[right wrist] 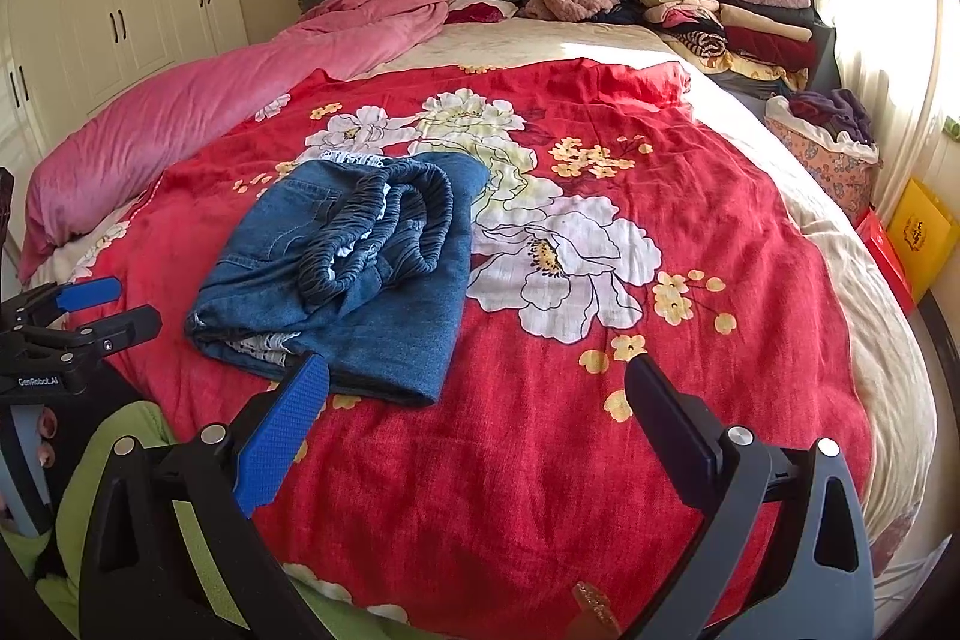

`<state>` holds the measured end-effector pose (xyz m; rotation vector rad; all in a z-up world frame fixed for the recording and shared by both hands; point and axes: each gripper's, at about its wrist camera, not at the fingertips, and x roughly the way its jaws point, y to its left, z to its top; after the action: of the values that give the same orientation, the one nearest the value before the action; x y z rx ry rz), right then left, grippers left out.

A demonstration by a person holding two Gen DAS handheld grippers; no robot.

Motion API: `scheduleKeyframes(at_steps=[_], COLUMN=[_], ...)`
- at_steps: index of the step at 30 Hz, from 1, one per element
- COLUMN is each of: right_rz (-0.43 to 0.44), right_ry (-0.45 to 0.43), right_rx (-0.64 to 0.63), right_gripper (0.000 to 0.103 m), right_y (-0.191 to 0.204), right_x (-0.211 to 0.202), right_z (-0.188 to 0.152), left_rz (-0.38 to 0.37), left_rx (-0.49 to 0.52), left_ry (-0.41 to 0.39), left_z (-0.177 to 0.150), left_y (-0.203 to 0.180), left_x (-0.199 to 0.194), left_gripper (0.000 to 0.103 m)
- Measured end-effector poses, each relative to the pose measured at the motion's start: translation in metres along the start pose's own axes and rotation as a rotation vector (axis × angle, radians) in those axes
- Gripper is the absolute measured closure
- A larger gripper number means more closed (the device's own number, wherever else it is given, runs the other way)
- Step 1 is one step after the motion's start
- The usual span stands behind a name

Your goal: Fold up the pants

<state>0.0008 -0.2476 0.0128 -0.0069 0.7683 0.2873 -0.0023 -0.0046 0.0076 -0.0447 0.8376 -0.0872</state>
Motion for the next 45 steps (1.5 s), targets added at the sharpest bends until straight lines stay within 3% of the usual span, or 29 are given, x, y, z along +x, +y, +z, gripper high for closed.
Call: scheduleKeyframes(at_steps=[40, 45], right_rz=[-0.023, -0.028], right_ry=[0.014, 0.015], right_rx=[0.006, 0.022], right_gripper=[0.004, 0.004], right_y=[-0.005, -0.011], right_x=[0.007, 0.010], right_z=[-0.005, -0.007], left_rz=[0.020, 0.050], left_rx=[0.009, 0.003], left_ry=[0.028, 0.020], left_z=[0.000, 0.001], left_y=[0.007, 0.011], left_x=[0.007, 0.007], left_gripper=[0.010, 0.010])
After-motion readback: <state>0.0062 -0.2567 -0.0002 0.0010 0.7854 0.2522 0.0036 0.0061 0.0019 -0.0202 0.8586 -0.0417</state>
